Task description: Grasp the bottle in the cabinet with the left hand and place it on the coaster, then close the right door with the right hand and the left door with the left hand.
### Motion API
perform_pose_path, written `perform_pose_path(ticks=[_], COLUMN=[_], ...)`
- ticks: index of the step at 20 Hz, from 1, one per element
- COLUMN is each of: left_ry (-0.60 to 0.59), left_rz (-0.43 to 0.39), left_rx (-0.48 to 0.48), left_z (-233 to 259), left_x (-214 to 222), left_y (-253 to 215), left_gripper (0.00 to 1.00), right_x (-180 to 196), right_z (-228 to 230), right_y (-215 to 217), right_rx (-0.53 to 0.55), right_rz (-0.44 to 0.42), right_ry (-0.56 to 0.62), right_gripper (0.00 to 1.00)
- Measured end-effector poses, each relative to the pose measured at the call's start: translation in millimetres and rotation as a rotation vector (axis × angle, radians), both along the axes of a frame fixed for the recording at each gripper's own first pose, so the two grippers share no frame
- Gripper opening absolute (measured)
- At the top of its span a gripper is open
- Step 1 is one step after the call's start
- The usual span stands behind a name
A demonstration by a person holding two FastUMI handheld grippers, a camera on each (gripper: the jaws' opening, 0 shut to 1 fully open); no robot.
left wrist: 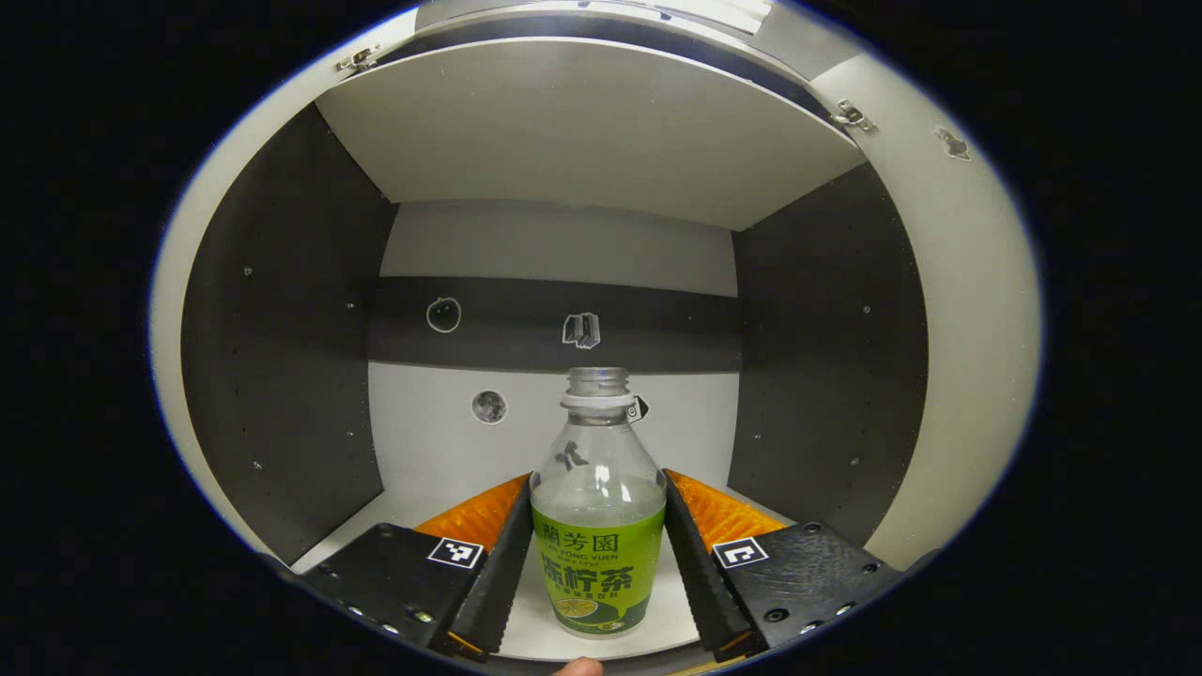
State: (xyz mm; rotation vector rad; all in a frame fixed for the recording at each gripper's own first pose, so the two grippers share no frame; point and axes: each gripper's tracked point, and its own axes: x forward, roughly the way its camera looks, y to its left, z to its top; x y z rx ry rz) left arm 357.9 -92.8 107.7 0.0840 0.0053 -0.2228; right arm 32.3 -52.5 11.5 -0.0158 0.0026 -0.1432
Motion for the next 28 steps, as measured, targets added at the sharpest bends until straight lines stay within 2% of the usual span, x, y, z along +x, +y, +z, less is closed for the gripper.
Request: perform_pose_path(ticks=[1, 6, 9, 11, 18, 21, 23, 25, 28], left_ry=[0.006, -0.027, -0.009, -0.004, -0.023, -0.067, -0.090, -0.082, -0.010], left_rz=[-0.016, -0.104, -0.163, -0.172, -0.092, -0.030, 0.011, 0.038, 0.043], left_rx=[-0.007, 0.016, 0.012, -0.003, -0.031, -0.054, -0.035, 0.007, -0.001], left_z=[1.3, 8.5, -3.2, -13.5, -85.5, -118.0, -144.3, -173.9, -222.9], left_x=[-8.2, -67.0, -107.8, -129.4, -189.4, -215.3, -230.8, -247.3, -262.5], left_y=[-1.4, -13.6, -24.2, -22.9, -4.1, 6.1, 9.0, 9.4, 5.5], left_gripper=[0.73, 0.73, 0.76, 0.73, 0.73, 0.74, 0.73, 0.73, 0.73], right_x=[-0.6, -1.3, -2.1, -4.0, -10.7, -12.5, -15.8, -18.8, -20.5], right_z=[0.9, 9.4, 17.2, 21.9, 42.1, 49.2, 52.9, 54.5, 54.4], right_y=[0.4, 12.1, 20.9, 26.9, 32.8, 32.2, 31.0, 28.7, 24.0], right_rx=[0.000, -0.012, 0.011, 0.024, 0.027, 0.037, 0.040, 0.036, 0.045], right_rz=[0.004, 0.045, 0.068, 0.084, 0.103, 0.108, 0.106, 0.103, 0.090], right_ry=[-0.001, -0.014, -0.025, -0.034, -0.056, -0.056, -0.056, -0.049, -0.032], right_gripper=[0.83, 0.83, 0.83, 0.83, 0.83, 0.83, 0.83, 0.83, 0.83])
